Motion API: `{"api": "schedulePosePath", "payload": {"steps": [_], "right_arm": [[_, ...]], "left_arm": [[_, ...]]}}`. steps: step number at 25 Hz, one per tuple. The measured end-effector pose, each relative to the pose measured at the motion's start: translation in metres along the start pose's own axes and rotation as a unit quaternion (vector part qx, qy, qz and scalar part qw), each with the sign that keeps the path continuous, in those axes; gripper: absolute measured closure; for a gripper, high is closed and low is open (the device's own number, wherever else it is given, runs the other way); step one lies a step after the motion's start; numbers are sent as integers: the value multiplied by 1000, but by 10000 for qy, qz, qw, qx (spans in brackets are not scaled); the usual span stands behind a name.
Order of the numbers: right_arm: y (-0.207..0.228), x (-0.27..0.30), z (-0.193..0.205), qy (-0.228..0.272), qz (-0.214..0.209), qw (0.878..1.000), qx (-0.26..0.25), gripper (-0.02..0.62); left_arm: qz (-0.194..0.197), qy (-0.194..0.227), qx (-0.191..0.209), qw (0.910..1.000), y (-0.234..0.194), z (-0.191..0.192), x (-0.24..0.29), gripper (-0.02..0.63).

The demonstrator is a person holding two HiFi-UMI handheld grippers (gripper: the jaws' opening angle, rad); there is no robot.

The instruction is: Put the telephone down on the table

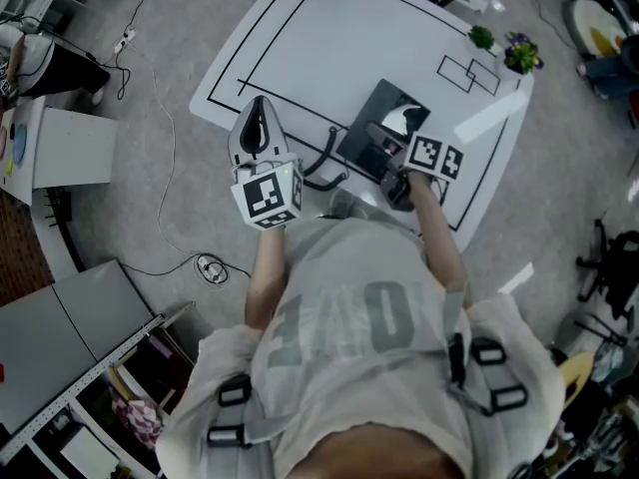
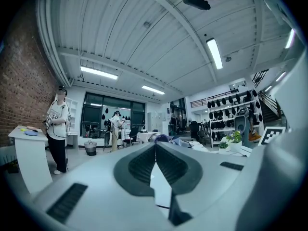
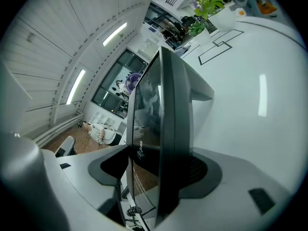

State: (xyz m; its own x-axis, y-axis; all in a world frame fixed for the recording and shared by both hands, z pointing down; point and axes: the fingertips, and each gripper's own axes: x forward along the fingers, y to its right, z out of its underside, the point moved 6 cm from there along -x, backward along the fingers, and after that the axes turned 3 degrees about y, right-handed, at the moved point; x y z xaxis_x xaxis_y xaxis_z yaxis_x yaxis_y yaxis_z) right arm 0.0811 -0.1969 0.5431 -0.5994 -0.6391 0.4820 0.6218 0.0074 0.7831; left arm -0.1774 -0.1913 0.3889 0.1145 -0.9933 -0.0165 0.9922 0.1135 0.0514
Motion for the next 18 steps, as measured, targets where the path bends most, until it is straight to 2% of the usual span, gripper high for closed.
{"api": "schedulePosePath", "payload": {"steps": [9, 14, 18], "right_arm": [[-2, -3, 3, 160, 135, 9998, 41, 302], [-2, -7, 3, 283, 35, 9995, 145, 302], [1, -14, 4, 385, 291, 9988, -12, 302]], "left_arm": [[76, -31, -31, 10000, 3, 2, 0, 597], [103, -47, -74, 9999, 5, 3, -2, 597], [158, -63, -72, 9998, 8, 3, -1, 597]]}}
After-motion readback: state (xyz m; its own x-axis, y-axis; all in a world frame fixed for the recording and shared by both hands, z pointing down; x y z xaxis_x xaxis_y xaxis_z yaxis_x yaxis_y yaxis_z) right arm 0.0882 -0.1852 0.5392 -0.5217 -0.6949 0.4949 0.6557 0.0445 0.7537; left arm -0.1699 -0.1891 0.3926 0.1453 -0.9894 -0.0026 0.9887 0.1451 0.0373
